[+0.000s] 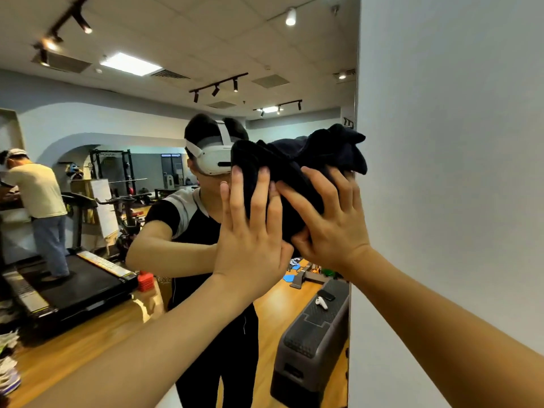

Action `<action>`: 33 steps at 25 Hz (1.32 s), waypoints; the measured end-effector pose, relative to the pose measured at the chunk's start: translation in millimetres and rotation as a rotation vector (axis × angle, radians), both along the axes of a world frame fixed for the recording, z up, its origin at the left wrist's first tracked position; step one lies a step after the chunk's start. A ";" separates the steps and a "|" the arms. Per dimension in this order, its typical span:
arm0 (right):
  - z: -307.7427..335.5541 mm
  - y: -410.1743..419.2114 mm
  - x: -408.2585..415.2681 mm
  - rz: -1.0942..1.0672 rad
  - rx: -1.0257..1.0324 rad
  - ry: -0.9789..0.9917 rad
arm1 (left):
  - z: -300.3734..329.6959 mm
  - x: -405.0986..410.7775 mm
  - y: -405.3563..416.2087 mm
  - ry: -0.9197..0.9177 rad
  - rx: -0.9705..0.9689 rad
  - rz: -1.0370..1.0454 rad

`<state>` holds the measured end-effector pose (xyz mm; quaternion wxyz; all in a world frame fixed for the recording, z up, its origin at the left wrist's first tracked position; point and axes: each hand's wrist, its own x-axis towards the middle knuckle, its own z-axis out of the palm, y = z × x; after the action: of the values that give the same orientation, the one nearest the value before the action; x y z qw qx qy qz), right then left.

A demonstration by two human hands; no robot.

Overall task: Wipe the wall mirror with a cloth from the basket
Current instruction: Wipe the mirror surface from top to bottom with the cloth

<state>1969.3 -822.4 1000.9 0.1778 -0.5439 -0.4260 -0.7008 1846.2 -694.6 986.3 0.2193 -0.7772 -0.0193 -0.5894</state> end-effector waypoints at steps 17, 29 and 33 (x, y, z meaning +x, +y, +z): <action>-107.8 -30.3 18.1 0.094 -0.019 0.145 | -96.2 15.1 -36.6 0.047 -0.059 0.040; -145.5 -2.1 -7.0 0.024 0.027 0.201 | -121.5 -17.4 -1.3 0.123 0.049 0.100; -147.7 17.8 -22.9 0.003 0.039 0.218 | -114.9 -35.4 17.4 0.144 0.075 0.147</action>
<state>1946.4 -804.6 853.1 0.2344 -0.6128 -0.3913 -0.6453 1810.7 -677.3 871.3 0.2917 -0.8052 -0.0383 -0.5148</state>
